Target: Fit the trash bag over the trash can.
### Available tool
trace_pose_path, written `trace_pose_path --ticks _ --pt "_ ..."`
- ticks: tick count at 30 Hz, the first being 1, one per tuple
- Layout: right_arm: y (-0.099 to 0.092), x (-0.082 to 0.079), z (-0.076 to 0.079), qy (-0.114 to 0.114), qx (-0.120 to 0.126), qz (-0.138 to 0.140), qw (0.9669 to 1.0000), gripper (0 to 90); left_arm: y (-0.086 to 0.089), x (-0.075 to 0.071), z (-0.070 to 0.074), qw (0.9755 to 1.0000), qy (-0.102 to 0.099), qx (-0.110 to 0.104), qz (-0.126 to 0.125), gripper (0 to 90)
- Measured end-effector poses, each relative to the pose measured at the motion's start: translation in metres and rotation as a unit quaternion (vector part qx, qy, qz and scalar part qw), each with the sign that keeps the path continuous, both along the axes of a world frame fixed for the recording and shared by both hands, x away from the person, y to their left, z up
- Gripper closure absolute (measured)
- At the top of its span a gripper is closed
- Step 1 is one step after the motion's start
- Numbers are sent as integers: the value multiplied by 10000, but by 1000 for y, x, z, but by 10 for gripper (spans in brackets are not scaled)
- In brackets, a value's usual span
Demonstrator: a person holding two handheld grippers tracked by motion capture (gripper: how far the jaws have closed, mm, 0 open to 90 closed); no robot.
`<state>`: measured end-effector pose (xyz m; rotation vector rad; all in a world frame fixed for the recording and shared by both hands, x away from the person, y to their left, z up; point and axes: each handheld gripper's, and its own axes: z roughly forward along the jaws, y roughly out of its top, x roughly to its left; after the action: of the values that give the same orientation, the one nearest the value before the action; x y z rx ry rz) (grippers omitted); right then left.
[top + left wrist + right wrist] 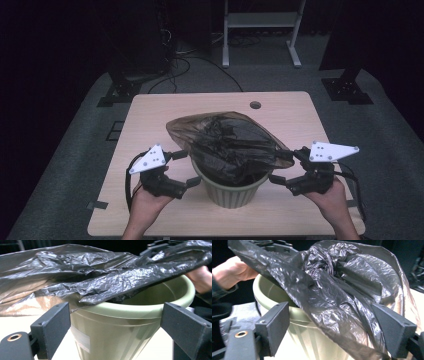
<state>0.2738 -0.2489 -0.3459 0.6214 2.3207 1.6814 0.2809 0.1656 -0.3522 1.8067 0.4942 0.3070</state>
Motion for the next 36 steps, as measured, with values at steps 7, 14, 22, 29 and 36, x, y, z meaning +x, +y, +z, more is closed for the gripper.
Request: trace_pose_path --ticks 7,14,22,29,36 --pt "-1 24 -1 -9 -24 -310 9995 178 -2 16 13 9992 -197 -203 275 98" --pt "-6 23 3 -9 85 -331 9994 179 -13 11 39 9983 -552 -167 129 115" --pt "-8 22 7 15 117 -332 9994 188 -42 -1 48 9973 -684 149 -241 153" --pt "-6 20 6 37 140 -297 9995 202 -50 7 46 9943 -680 512 -648 823" --pt "-7 17 6 94 155 -196 9996 290 -40 -5 49 9929 -512 427 -988 898"
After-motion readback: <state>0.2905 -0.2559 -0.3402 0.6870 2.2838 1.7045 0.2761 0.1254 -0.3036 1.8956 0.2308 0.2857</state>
